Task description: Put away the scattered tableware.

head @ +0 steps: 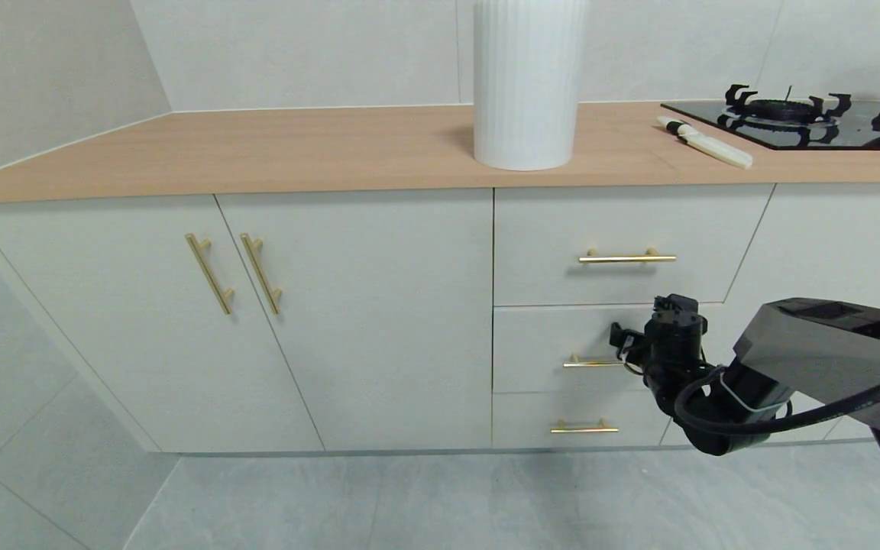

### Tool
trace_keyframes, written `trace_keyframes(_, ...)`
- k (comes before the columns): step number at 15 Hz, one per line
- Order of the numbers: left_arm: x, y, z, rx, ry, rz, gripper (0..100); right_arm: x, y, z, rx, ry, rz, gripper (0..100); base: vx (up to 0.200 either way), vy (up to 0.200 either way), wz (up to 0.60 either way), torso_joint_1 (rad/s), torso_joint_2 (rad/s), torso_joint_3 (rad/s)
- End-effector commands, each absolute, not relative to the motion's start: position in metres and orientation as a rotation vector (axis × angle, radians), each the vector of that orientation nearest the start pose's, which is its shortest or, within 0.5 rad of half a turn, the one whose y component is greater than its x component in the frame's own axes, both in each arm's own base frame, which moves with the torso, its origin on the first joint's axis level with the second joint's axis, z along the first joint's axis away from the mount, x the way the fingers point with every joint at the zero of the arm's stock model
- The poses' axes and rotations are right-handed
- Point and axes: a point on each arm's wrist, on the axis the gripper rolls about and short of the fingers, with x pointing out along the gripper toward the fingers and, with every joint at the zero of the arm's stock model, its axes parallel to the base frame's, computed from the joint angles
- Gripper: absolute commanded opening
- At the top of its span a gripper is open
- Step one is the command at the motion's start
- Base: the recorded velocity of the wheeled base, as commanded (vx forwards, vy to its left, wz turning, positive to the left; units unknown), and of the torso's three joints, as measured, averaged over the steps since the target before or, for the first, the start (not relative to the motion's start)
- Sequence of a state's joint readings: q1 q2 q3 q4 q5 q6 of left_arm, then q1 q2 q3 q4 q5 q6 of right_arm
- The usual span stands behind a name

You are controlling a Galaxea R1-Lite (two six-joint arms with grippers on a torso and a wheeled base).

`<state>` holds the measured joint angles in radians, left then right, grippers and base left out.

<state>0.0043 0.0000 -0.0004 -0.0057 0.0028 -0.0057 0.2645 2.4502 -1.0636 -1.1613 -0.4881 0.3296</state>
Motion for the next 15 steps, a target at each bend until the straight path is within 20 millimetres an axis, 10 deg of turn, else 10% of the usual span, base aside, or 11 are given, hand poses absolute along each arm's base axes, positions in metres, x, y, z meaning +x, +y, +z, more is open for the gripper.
trace_keyframes(1,-0.023,0.000,0.076,-0.006,-0.006,0.008,100,0.425,0.104,0.010,0.246,0.160,-0.258,100,0.000,0.000,0.00,0.000,0.00,0.000)
trace_keyframes(15,-0.023,0.000,0.076,-0.006,-0.006,0.008,100,0.435,0.100,0.010,0.255,0.129,-0.289,100,0.000,0.000,0.00,0.000,0.00,0.000)
